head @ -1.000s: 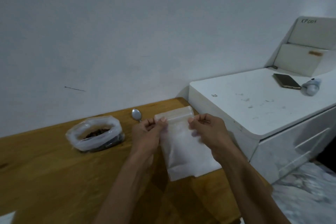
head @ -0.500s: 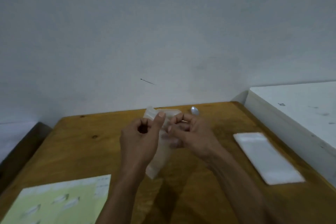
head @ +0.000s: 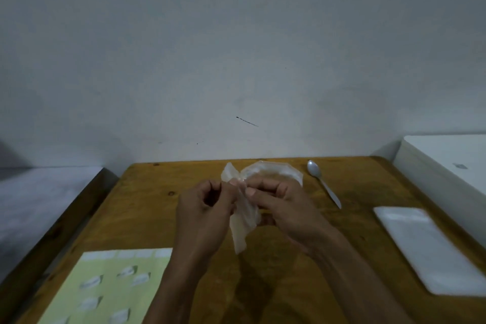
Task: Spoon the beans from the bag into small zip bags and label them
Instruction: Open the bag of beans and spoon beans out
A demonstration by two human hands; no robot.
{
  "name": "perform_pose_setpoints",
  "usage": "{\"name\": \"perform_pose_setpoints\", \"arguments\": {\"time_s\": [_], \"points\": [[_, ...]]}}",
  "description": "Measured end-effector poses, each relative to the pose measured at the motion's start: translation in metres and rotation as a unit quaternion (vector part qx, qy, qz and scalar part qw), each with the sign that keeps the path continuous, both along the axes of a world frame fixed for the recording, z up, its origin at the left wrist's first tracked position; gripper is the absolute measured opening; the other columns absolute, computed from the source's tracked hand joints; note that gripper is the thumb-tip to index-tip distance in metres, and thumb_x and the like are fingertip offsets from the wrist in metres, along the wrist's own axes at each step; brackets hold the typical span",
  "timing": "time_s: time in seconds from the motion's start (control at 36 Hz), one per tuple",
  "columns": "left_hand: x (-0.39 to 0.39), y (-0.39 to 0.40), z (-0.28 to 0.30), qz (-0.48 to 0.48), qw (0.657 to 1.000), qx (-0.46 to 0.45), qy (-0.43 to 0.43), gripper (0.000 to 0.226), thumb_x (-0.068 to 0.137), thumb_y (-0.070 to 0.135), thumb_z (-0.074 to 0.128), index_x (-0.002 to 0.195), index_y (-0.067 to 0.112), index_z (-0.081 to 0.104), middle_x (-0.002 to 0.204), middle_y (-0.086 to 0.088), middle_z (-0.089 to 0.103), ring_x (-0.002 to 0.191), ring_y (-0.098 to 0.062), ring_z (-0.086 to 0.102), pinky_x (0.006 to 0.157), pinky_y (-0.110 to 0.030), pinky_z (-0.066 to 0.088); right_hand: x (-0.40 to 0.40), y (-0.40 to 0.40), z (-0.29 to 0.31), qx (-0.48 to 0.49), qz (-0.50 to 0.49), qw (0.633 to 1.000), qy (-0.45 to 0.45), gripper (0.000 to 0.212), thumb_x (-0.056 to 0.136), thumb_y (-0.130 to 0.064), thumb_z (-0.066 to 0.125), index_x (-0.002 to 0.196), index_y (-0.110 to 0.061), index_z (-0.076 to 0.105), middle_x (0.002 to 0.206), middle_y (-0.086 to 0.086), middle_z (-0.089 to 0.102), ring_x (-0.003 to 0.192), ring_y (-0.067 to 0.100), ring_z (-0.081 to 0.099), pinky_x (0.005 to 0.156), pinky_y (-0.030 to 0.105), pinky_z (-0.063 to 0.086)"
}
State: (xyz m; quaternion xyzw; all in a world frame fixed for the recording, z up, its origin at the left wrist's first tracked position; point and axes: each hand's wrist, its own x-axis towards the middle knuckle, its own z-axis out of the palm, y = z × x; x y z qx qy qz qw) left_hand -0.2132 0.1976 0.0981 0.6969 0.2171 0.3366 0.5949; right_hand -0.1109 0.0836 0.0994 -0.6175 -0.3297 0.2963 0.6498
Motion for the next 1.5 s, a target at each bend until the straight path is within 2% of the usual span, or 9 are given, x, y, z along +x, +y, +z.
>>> {"name": "perform_pose_setpoints", "arguments": {"time_s": [0.14,0.31,0.64,0.78,1.08,1.25,1.33,1.42,1.5], "points": [[0.007,-0.016,-0.002,0.015,0.998,0.063,0.025,0.024,0.095,0.024,0.061,0.074,0.018,0.070,0.073,-0.004,0.070,0.078,-0.024,0.070,0.076,-0.056,0.058,0.001,-0.012,-0.005,-0.029,-0.061,0.983,-0.170,0.020,0.100,-0.016,0.058,0.109,-0.015,0.076,0.102,-0.003,0.075,0.100,0.011,0.069,0.088,0.035,0.059],[0.013,-0.038,0.005,-0.005,0.996,0.076,0.037,0.040,0.090,0.051,0.061,0.069,0.018,0.068,0.069,-0.007,0.068,0.074,-0.027,0.069,0.073,-0.058,0.057,0.005,-0.033,-0.003,-0.035,-0.101,0.958,-0.267,0.015,0.098,-0.019,0.062,0.097,-0.016,0.076,0.088,-0.007,0.075,0.084,0.006,0.070,0.074,0.031,0.061],[0.012,-0.042,0.008,-0.017,0.981,0.159,0.108,0.030,0.093,0.027,0.060,0.067,0.012,0.063,0.064,-0.006,0.067,0.065,-0.027,0.068,0.063,-0.057,0.058,-0.001,-0.043,-0.009,-0.061,-0.184,0.941,-0.277,0.011,0.093,-0.022,0.066,0.088,-0.015,0.073,0.082,-0.010,0.071,0.077,0.001,0.066,0.065,0.015,0.054],[0.005,-0.038,0.018,0.011,0.977,0.167,0.131,0.026,0.090,0.011,0.064,0.065,0.005,0.057,0.063,-0.005,0.071,0.064,-0.007,0.073,0.065,-0.052,0.062,0.005,-0.044,-0.002,-0.073,-0.241,0.923,-0.290,0.019,0.092,-0.014,0.065,0.076,-0.022,0.061,0.072,-0.016,0.062,0.071,-0.007,0.062,0.055,0.006,0.045],[0.004,-0.025,0.043,-0.033,0.965,0.180,0.190,0.022,0.084,0.011,0.072,0.067,0.000,0.064,0.059,-0.003,0.071,0.059,-0.009,0.073,0.068,-0.053,0.061,-0.001,-0.046,0.006,-0.066,-0.110,0.938,-0.323,0.022,0.095,-0.004,0.062,0.104,-0.022,0.070,0.122,-0.006,0.063,0.080,-0.001,0.071,0.067,0.016,0.059],[-0.011,-0.008,0.039,-0.095,0.952,0.219,0.192,0.081,0.041,0.074,0.082,0.105,0.030,0.059,0.096,0.010,0.063,0.088,-0.015,0.060,0.075,-0.046,0.059,0.004,-0.045,0.010,-0.115,-0.096,0.937,-0.315,0.044,0.091,-0.007,0.066,0.129,-0.027,0.064,0.131,-0.011,0.063,0.103,0.006,0.068,0.082,0.019,0.057],[-0.012,-0.006,0.026,-0.185,0.892,0.324,0.256,0.131,0.030,0.073,0.086,0.135,0.067,0.007,0.126,0.054,0.015,0.122,0.012,0.025,0.104,-0.021,0.033,0.003,-0.039,0.009,-0.104,-0.083,0.939,-0.316,0.042,0.088,-0.009,0.066,0.127,-0.027,0.066,0.123,-0.011,0.068,0.089,0.003,0.071,0.079,0.022,0.059],[-0.005,-0.004,0.015,-0.215,0.879,0.380,0.193,0.117,0.044,0.060,0.092,0.120,0.081,0.006,0.128,0.057,0.019,0.121,0.025,0.025,0.100,-0.009,0.031,0.002,-0.033,0.008,-0.112,-0.071,0.939,-0.317,0.045,0.086,-0.015,0.069,0.129,-0.027,0.064,0.114,-0.005,0.072,0.085,0.006,0.071,0.079,0.026,0.060],[0.000,0.004,0.004,-0.183,0.888,0.385,0.173,0.096,0.050,0.068,0.082,0.131,0.051,0.034,0.129,0.026,0.047,0.115,0.001,0.050,0.093,-0.032,0.050,0.004,-0.031,0.008,-0.131,-0.074,0.929,-0.337,0.048,0.082,-0.022,0.074,0.129,-0.025,0.064,0.122,-0.010,0.066,0.096,0.004,0.066,0.085,0.024,0.057]]}}
